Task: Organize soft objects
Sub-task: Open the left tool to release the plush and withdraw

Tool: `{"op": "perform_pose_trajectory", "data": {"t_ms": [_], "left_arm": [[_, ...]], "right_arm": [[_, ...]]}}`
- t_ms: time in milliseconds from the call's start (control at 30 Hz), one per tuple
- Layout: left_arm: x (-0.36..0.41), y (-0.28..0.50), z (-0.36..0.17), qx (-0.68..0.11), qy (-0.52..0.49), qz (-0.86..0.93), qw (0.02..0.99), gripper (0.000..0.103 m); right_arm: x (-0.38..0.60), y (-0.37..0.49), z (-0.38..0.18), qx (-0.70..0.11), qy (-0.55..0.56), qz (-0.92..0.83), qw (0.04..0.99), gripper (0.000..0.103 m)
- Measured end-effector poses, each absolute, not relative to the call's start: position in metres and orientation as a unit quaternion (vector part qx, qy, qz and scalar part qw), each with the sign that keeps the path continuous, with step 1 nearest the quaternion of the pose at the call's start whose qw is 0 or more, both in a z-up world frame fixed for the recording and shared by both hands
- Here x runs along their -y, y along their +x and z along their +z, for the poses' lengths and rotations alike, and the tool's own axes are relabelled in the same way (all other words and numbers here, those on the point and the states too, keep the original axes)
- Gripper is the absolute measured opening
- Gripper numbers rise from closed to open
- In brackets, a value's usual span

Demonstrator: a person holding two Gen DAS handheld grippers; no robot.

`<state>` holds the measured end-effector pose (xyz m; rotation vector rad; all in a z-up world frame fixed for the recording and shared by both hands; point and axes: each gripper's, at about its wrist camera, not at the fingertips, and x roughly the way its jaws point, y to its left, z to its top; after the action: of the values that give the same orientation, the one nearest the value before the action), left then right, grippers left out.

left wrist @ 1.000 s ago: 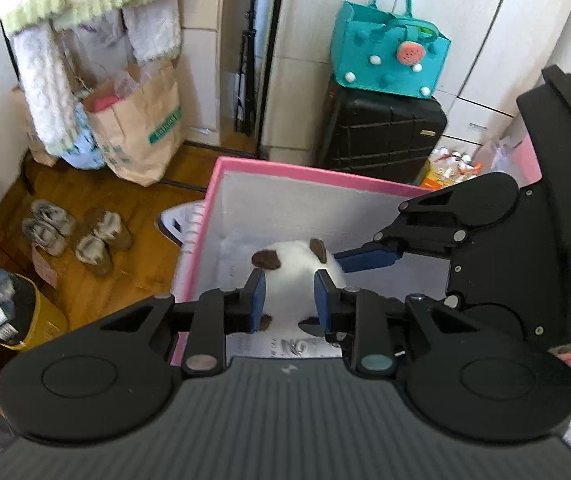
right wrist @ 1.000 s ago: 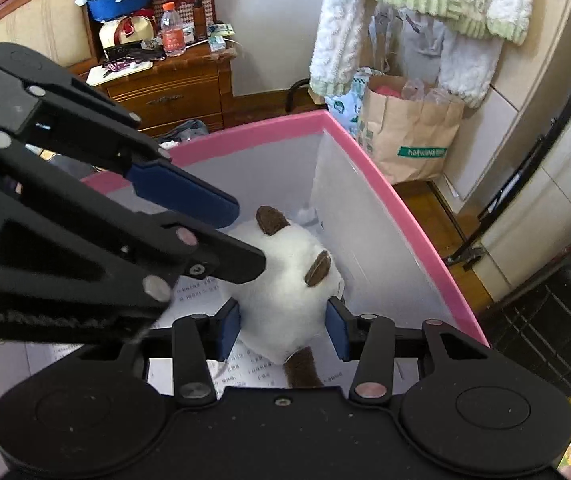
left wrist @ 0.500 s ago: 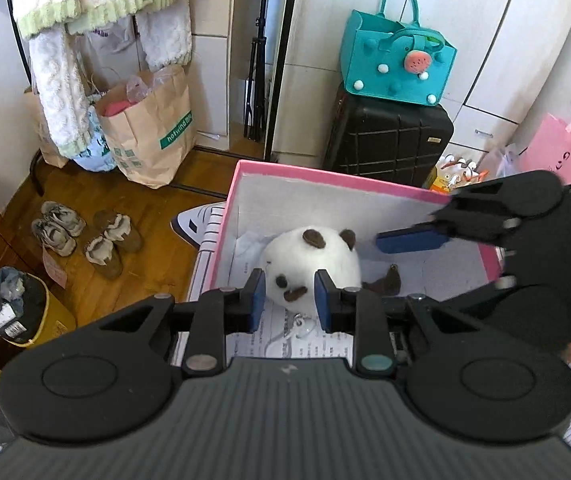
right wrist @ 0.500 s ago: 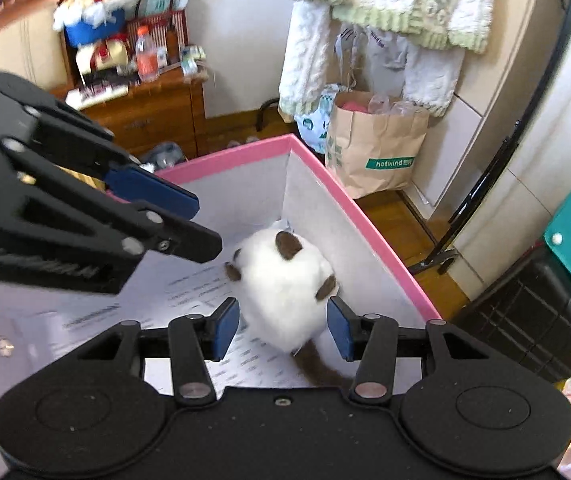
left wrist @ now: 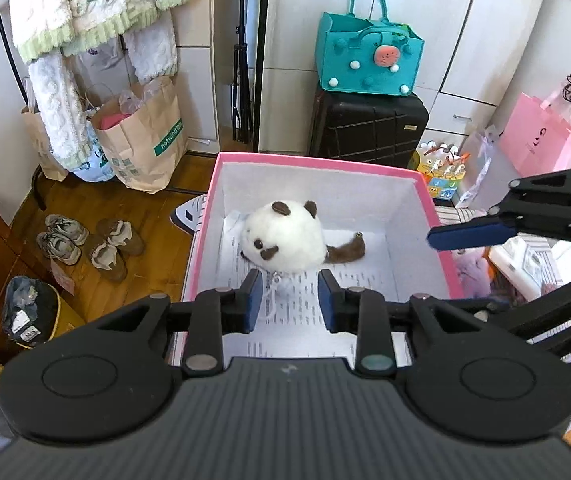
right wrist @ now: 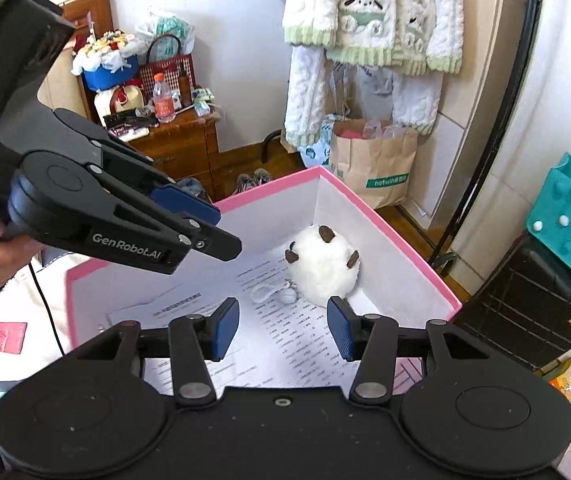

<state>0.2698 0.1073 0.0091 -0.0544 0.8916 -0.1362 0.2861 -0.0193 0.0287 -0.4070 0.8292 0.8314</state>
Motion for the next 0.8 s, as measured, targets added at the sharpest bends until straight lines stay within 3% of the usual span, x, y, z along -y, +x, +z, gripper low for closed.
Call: {"op": "perform_pose_trajectory", "data": {"t_ms": [133, 500, 800], "left_arm": [[-0.102, 0.251, 0.022, -0.429, -0.018, -0.072, 0.9, 0.034], [-0.078, 0.199, 0.07, -0.43, 0.016, -0.108, 0.896, 0.062], [-0.053, 0.155, 0.083, -0.412, 0.039, -0.142, 0.899, 0.067]], "right_arm": [[0.032, 0.268, 0.045, -0.377, -0.184, 0.384, 0.822, 0.054], [0.071, 0.201, 0.094, -0.349, -0.18, 0.366, 0.844, 0.054], [0.118, 0.146, 0.118, -0.327, -0.156, 0.357, 0.861, 0.058]]}}
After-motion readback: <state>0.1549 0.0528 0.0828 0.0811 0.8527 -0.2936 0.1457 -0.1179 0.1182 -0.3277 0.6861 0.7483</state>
